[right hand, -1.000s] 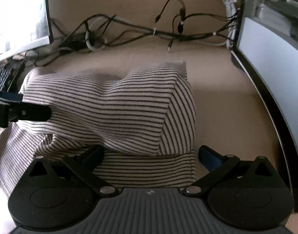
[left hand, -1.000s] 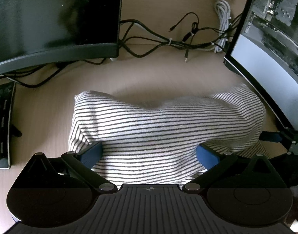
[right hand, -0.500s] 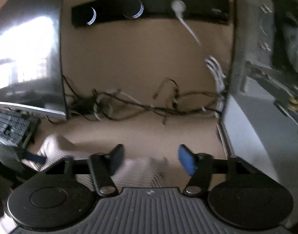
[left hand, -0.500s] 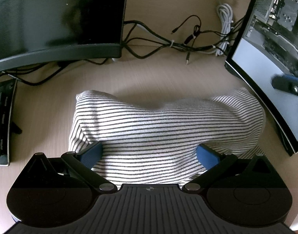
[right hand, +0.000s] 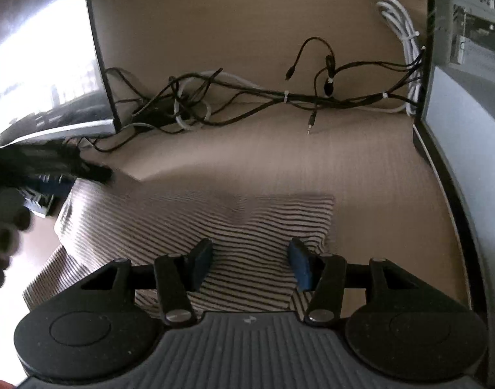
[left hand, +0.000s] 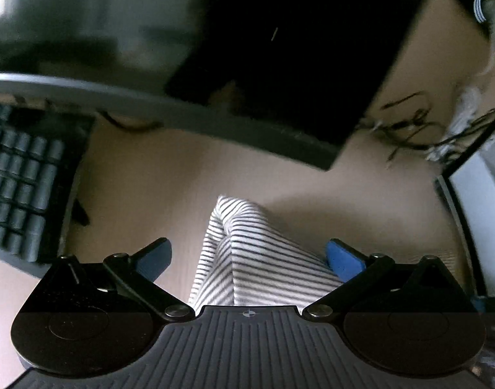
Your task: Fold clothes
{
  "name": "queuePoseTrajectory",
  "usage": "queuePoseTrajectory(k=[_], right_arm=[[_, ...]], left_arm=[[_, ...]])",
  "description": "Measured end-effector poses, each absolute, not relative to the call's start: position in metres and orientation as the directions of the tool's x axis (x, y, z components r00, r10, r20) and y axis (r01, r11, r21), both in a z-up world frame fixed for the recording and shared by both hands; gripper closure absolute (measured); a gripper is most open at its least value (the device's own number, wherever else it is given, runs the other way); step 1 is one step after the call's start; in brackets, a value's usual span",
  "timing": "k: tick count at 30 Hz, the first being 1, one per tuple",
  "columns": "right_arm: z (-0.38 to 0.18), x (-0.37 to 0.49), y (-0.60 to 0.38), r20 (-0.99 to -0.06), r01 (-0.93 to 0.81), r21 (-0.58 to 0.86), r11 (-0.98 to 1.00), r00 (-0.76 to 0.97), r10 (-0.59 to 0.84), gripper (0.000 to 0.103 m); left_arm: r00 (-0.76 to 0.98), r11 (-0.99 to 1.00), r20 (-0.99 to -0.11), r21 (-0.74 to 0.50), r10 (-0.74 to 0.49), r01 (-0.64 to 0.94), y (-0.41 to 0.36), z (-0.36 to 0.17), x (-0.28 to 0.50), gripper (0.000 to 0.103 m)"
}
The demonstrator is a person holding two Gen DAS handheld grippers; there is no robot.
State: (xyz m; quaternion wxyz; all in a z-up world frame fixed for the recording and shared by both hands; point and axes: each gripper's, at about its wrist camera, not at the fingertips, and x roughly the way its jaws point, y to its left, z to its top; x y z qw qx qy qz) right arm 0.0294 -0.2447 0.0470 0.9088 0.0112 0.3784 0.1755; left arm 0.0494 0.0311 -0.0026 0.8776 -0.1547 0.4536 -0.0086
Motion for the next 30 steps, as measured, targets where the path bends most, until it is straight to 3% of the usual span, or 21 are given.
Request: queuePoseTrajectory(k=[5, 11, 12, 14, 18, 23, 30], right_arm=[[0.072, 0.056, -0.263, -0.634, -0.177, 0.133, 0.975, 0.741, 0.221, 0.038], [0.021, 0.110, -0.268, -0.777, -0.054, 0.307, 0.950, 0.563, 0.283, 0.038], [0.019, 0.108, -0.264, -0.776, -0.067, 0.314, 0.947, 0.556, 0.297, 0.041], [0.018, 0.103, -0.256, -0.775, -0.103, 0.313, 0.944, 0.546, 0.317, 0.061], [0.046, 0.097, -0.246, -0.718, -0.179, 0.290, 0.940, 0.609, 0.337, 0.071], [0.085, 0.044, -0.257, -0.617, -0.291, 0.256, 0.922, 0.685, 0.388, 0.071], [0.057, -0.034, -0.290, -0.686, -0.239, 0.265, 0.934, 0.634, 0.357, 0.071]], left_arm=[[0.568, 0.957, -0.807, -0.268, -0.161, -0.111, 0.026, -0.012, 0.065, 0.000], [0.571, 0.955, -0.800, -0.284, -0.187, -0.086, 0.021, -0.017, 0.068, 0.003], [0.575, 0.955, -0.795, -0.287, -0.194, -0.076, 0.019, -0.016, 0.067, 0.015], [0.585, 0.959, -0.788, -0.277, -0.192, -0.059, 0.014, -0.014, 0.064, 0.030], [0.648, 0.946, -0.732, -0.319, -0.211, -0.052, 0.024, 0.008, 0.046, 0.051], [0.719, 0.927, -0.635, -0.374, -0.281, 0.032, 0.044, 0.031, -0.015, 0.063], [0.637, 0.931, -0.698, -0.355, -0.325, 0.087, 0.031, 0.011, -0.111, 0.059]])
